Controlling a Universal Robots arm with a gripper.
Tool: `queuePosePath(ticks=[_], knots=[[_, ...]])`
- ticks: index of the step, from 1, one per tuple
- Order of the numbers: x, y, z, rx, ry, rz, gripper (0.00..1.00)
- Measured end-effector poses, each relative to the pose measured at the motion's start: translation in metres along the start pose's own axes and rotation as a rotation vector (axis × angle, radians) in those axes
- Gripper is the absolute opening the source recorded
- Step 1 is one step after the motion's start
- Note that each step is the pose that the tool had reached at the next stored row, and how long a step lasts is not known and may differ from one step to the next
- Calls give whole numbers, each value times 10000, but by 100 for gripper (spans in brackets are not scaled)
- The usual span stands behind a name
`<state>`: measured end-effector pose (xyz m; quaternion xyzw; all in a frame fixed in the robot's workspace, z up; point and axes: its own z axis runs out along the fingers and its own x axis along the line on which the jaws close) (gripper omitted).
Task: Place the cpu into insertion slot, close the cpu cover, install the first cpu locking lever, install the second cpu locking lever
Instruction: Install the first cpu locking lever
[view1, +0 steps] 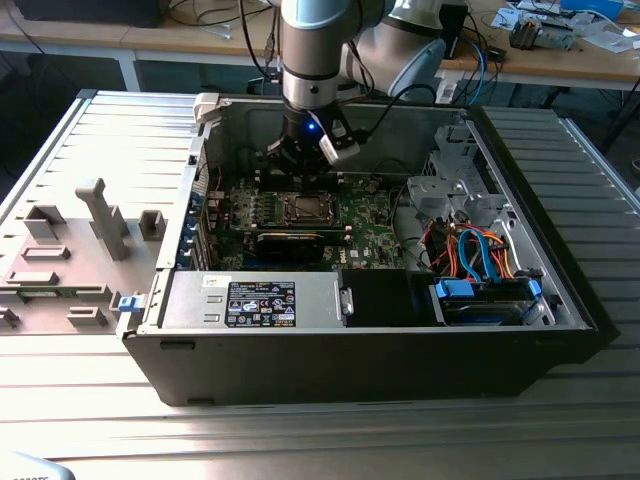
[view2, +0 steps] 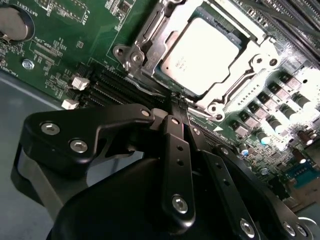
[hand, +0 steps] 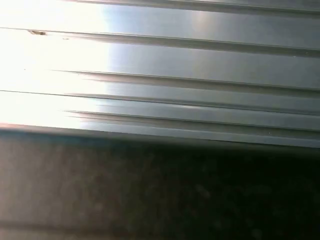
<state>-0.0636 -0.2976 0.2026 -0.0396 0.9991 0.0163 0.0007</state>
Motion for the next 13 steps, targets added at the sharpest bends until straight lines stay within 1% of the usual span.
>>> queuePosePath(ticks=[4, 7, 10, 12, 13], knots=[[-73, -26, 1, -59, -1, 0, 11], [-105, -38, 1, -75, 2, -2, 11], [-115, -54, 2, -85, -2, -2, 11], [-125, -80, -1, -79, 2, -1, 11], [-127, -83, 0, -80, 1, -1, 11]])
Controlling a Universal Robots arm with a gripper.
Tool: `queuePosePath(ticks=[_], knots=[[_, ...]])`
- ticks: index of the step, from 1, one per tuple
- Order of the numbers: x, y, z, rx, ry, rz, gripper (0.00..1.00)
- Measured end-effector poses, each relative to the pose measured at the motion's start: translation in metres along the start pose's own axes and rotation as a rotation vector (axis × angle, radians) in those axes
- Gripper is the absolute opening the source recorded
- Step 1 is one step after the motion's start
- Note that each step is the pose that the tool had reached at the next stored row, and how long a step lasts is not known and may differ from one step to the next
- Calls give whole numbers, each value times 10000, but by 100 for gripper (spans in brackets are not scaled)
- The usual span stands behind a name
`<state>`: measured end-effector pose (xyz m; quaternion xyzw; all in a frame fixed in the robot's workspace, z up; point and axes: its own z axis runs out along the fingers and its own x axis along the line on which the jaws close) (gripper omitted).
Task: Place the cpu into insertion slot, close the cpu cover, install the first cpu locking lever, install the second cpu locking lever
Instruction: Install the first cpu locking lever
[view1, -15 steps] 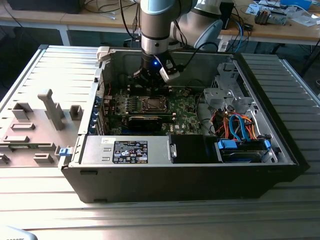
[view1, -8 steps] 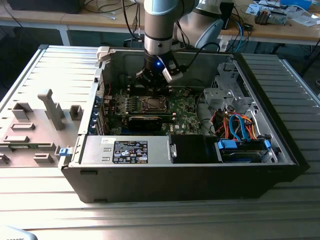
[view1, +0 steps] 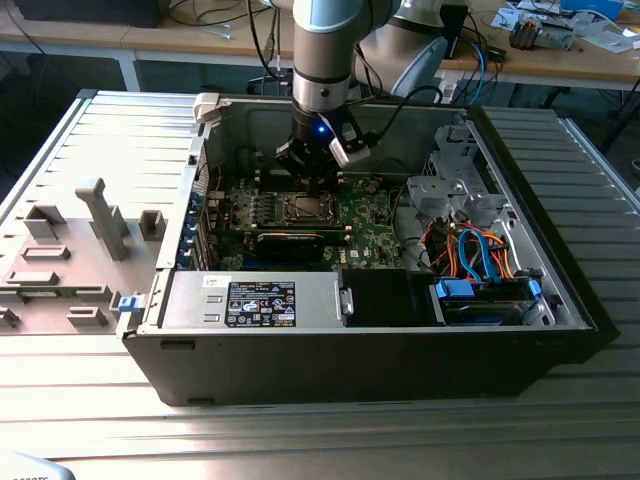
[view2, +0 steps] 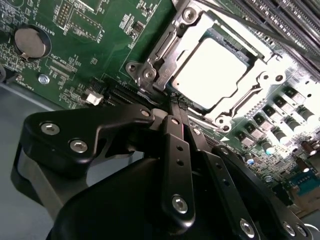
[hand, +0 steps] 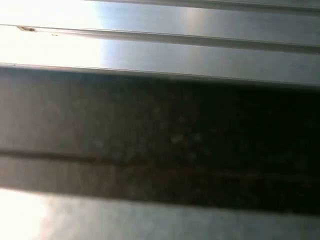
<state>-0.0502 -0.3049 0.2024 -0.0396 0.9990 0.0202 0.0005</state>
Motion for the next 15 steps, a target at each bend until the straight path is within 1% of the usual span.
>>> queuePosePath(ticks=[2, 6, 8, 10, 11, 12, 15], knots=[[-1, 0, -11, -4, -6, 0, 11], [1, 4, -95, -3, -9, -1, 11], [19, 5, -111, -1, -23, -1, 11], [72, 9, -113, 3, -42, -4, 11], [121, 14, -112, 3, -62, -3, 11], [184, 22, -112, 4, -86, -4, 11], [238, 49, -111, 6, -91, -2, 11]])
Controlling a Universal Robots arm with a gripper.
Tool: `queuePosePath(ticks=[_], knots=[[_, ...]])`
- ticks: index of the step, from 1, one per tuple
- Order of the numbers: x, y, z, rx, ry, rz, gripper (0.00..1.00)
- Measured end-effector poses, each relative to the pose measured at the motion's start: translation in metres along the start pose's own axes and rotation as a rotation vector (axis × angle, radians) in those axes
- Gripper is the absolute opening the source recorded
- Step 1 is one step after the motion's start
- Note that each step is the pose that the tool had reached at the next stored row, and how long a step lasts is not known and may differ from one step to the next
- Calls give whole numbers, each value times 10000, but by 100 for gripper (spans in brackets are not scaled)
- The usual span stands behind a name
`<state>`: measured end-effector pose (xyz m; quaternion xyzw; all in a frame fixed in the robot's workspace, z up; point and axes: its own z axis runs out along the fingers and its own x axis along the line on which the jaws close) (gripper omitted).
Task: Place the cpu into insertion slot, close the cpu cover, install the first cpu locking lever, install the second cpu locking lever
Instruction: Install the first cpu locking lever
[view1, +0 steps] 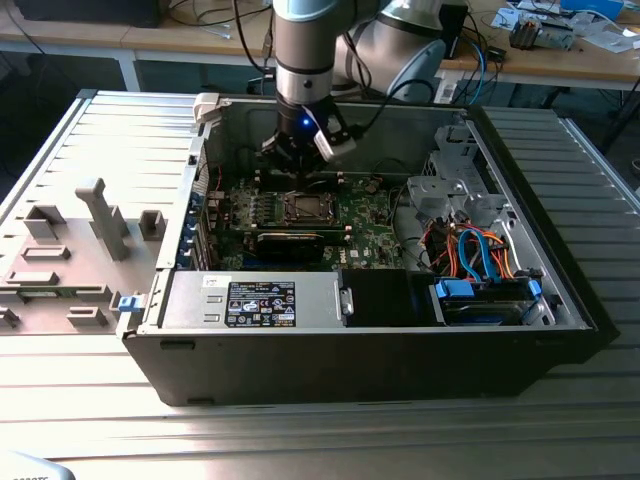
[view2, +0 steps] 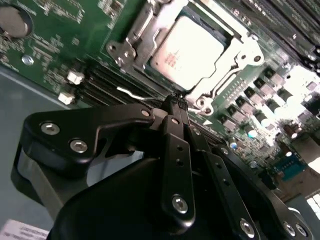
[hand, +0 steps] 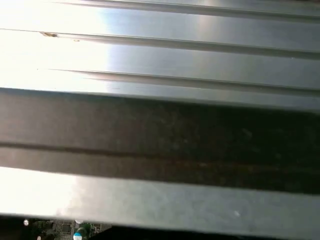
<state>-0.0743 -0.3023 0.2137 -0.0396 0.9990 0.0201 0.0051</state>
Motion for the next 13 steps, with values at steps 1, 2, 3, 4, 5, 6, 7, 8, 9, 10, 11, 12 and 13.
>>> queuePosePath(ticks=[1, 2, 3, 4, 5, 6, 7, 8, 9, 10, 11, 12, 13], knots=[[0, 12, 0, 1, 0, -2, 11], [0, 22, 1, 0, 0, -5, 11], [-1, 31, 2, 0, 0, -13, 11], [-2, 40, 2, 0, 1, -31, 11], [-3, 51, 3, -1, 1, -55, 11], [-3, 58, 3, -4, 2, -68, 11], [-4, 59, 4, -4, 1, -70, 11], [-8, 58, 4, -2, 2, -71, 11], [-16, 55, 5, -2, 5, -71, 11], [-26, 47, 7, -3, 8, -69, 11], [-34, 39, 7, -2, 15, -69, 11], [-43, 29, 8, -1, 21, -68, 11], [-51, 20, 9, -2, 27, -67, 11]])
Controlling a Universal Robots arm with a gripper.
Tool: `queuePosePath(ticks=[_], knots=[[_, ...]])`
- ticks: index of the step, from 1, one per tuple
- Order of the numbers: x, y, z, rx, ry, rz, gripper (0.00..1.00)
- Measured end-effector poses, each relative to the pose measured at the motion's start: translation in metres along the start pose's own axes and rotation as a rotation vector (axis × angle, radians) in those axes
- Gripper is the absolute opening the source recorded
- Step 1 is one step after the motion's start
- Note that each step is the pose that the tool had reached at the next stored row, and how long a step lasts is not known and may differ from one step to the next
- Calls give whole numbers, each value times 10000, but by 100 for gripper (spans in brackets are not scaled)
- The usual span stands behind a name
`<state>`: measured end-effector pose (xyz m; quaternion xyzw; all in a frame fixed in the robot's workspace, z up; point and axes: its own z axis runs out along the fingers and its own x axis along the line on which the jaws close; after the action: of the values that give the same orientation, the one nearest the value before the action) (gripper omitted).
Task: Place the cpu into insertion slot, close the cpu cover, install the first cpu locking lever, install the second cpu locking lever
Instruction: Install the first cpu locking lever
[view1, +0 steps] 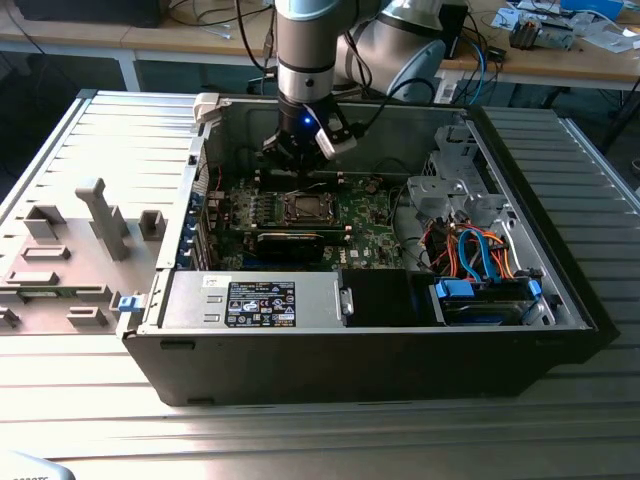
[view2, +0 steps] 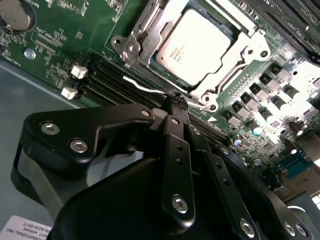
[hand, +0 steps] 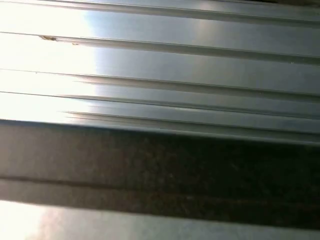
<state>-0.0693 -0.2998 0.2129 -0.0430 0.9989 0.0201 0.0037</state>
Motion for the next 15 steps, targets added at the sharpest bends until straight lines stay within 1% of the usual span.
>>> queuePosePath(ticks=[3, 6, 15], knots=[[-59, -38, 12, -6, 42, 0, 11], [-94, -46, 22, -6, 68, 2, 11], [-104, -36, 46, -9, 75, 4, 11]])
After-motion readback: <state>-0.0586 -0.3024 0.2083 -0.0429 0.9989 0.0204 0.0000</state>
